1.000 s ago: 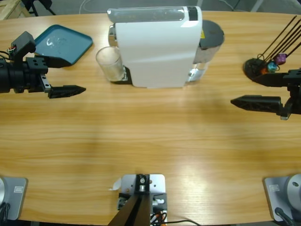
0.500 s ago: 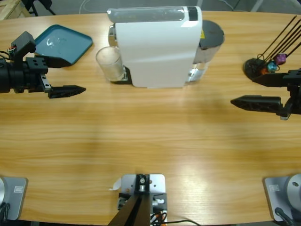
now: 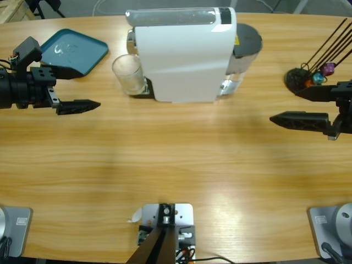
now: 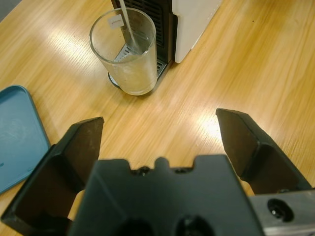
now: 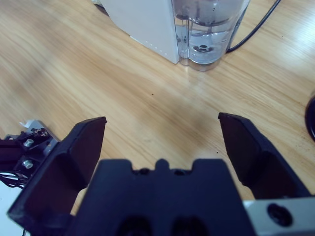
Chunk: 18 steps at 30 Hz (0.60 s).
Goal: Pour coffee
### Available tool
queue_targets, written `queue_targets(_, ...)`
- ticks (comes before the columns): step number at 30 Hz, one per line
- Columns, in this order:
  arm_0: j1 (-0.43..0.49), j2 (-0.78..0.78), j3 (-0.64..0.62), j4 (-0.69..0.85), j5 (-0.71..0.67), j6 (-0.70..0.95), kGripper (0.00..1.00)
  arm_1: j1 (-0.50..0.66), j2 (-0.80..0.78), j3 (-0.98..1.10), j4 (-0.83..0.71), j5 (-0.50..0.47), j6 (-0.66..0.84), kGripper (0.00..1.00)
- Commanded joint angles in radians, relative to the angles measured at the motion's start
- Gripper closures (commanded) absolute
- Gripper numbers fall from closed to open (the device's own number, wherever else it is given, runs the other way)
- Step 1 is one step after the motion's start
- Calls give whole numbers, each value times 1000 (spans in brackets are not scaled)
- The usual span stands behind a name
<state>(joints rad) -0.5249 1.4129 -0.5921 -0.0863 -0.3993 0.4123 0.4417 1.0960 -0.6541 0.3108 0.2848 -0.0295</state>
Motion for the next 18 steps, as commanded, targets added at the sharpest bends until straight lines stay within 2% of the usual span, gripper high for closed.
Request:
queue_targets(1, -8, 22, 26, 1, 14, -7, 0, -3, -5, 37, -7, -6, -7, 0)
queue_targets(18, -7, 32, 26, -1, 17, -6, 0, -3, 2, 37, -7, -6, -7, 0)
